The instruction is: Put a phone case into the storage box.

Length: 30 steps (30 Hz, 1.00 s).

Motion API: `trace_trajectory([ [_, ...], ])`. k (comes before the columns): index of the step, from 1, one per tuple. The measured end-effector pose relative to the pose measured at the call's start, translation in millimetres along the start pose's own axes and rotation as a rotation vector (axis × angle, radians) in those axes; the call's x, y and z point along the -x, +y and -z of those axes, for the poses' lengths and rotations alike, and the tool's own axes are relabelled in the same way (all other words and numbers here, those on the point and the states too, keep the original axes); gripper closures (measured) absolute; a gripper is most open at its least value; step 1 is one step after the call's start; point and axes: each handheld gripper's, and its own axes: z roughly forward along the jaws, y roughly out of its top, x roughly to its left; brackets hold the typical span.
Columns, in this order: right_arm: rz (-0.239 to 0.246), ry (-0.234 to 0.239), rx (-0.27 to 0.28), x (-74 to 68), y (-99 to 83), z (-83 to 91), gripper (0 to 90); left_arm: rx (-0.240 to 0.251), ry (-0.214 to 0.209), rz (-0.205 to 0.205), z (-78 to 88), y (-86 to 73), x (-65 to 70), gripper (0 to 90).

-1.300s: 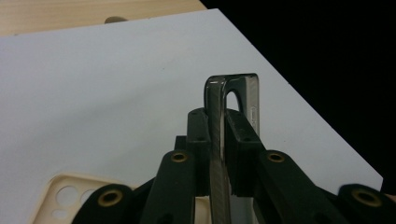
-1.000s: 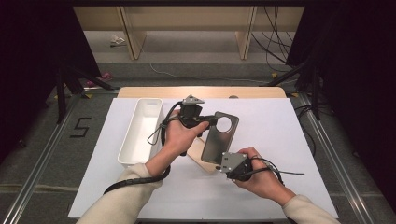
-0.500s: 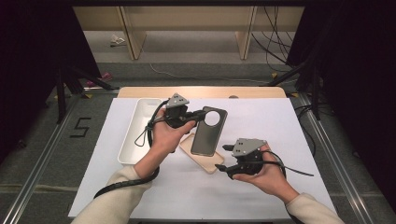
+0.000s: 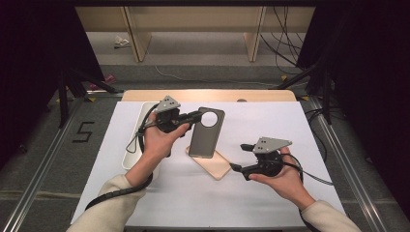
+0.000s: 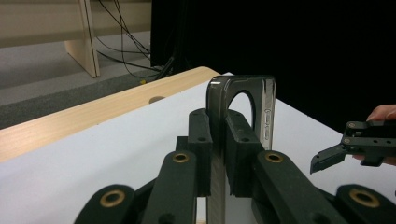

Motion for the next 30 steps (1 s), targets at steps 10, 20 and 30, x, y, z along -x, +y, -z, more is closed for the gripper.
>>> trace_trajectory([
  [10, -0.046, -0.018, 0.023, 5.7, -7.0, 10.0, 21.6, 0.047, 0.003, -0.01, 18.0, 8.0, -10.4, 81.5],
  [20, -0.075, -0.028, 0.03, 7.9, -13.5, 13.6, 19.3, 0.081, 0.026, -0.031, 37.0, 17.9, -26.5, 81.5],
  [30, -0.079, -0.029, 0.028, 7.2, -14.8, 15.0, 19.0, 0.108, 0.051, -0.049, 53.1, 24.1, -42.2, 81.6],
])
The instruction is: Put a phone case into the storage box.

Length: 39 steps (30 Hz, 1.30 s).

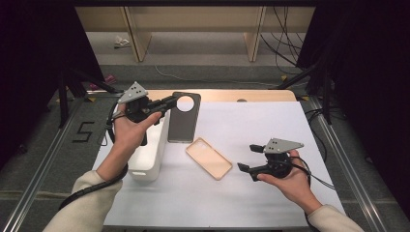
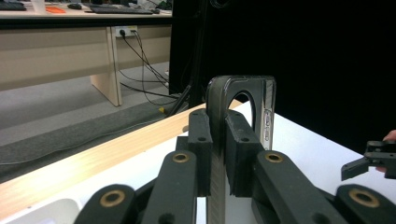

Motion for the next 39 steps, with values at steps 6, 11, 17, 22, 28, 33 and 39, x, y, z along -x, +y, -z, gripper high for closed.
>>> trace_trajectory([
  [6, -0.005, -0.002, 0.001, 1.0, -1.1, 1.1, 18.7, 0.013, 0.01, -0.008, 6.6, 5.4, -10.8, 81.6],
  [11, -0.008, -0.003, 0.002, 1.7, -1.7, 1.8, 18.6, 0.016, 0.016, -0.026, 10.7, 7.9, -20.0, 81.6],
  [17, -0.016, -0.005, 0.006, 2.8, -2.2, 3.1, 18.6, 0.019, 0.034, -0.034, 13.5, 8.8, -30.6, 81.6],
  [22, -0.019, -0.007, 0.007, 3.3, -2.6, 3.8, 18.5, 0.016, 0.043, -0.038, 15.1, 10.1, -39.9, 81.6],
  [28, -0.016, -0.009, 0.003, 4.0, -3.3, 3.5, 17.6, 0.016, 0.045, -0.04, 16.8, 12.0, -50.7, 81.6],
  [33, -0.019, -0.01, 0.008, 4.7, -3.3, 3.6, 17.5, 0.013, 0.045, -0.051, 18.0, 14.2, -55.7, 81.5],
  [39, -0.019, -0.009, 0.009, 4.7, -3.4, 3.8, 16.9, 0.017, 0.048, -0.055, 19.2, 15.0, -63.0, 81.5],
])
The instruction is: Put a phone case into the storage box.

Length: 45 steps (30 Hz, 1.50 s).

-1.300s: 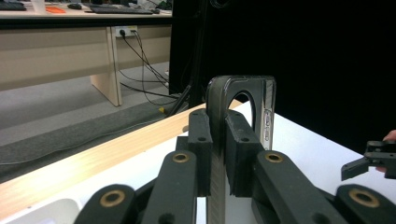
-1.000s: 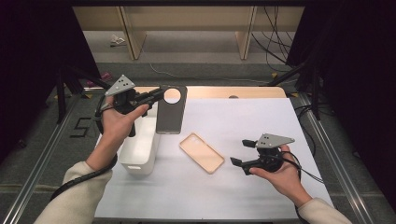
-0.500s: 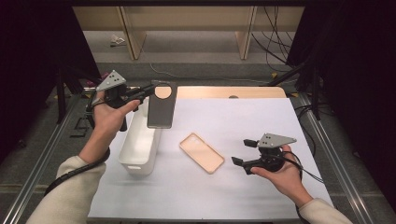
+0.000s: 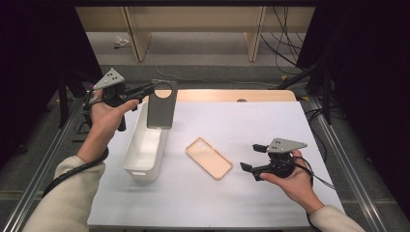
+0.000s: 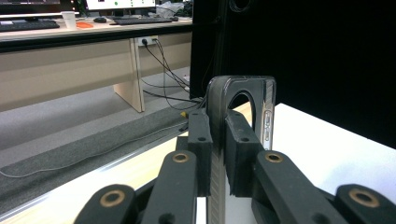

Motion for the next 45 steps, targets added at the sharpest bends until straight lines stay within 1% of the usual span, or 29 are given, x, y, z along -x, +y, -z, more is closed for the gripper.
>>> trace_trajectory([
  [7, 0.001, 0.003, 0.0, 0.1, -0.1, 0.0, 16.5, 0.007, 0.002, -0.017, 1.6, 0.0, -8.6, 81.6],
  [9, 0.001, 0.003, -0.002, 0.1, -0.2, 0.1, 16.5, 0.008, 0.004, -0.016, 1.7, -0.4, -10.7, 81.5],
  [13, 0.001, 0.001, -0.002, 0.3, -0.2, 0.1, 16.5, 0.004, 0.006, -0.03, 1.5, -0.4, -14.5, 81.5],
  [23, -0.001, 0.003, -0.003, 0.5, -0.6, -0.1, 16.5, -0.005, 0.012, -0.032, -1.2, -2.1, -23.5, 81.6],
  [29, -0.001, 0.004, -0.005, 0.7, -1.1, -0.5, 16.5, -0.01, 0.022, -0.043, -2.6, -2.8, -29.5, 81.5],
  [41, -0.007, 0.004, -0.001, 1.3, -1.3, -0.6, 16.5, -0.016, 0.051, -0.024, -6.4, -6.9, -38.6, 81.6],
  [45, -0.004, 0.005, -0.007, 1.4, -1.5, -0.9, 16.5, -0.017, 0.056, -0.026, -7.4, -6.0, -40.1, 81.6],
])
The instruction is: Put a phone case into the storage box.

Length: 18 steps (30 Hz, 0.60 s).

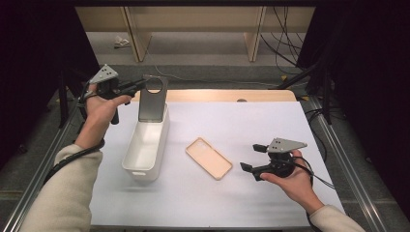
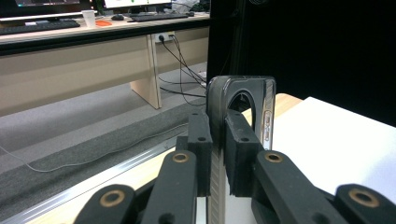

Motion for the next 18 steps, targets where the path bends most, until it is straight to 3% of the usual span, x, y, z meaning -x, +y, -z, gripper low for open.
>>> trace_trajectory([
  [18, 0.001, 0.002, 0.0, 0.1, -0.1, -0.3, 16.5, -0.003, 0.015, 0.004, -7.2, -3.8, -7.4, 81.6],
])
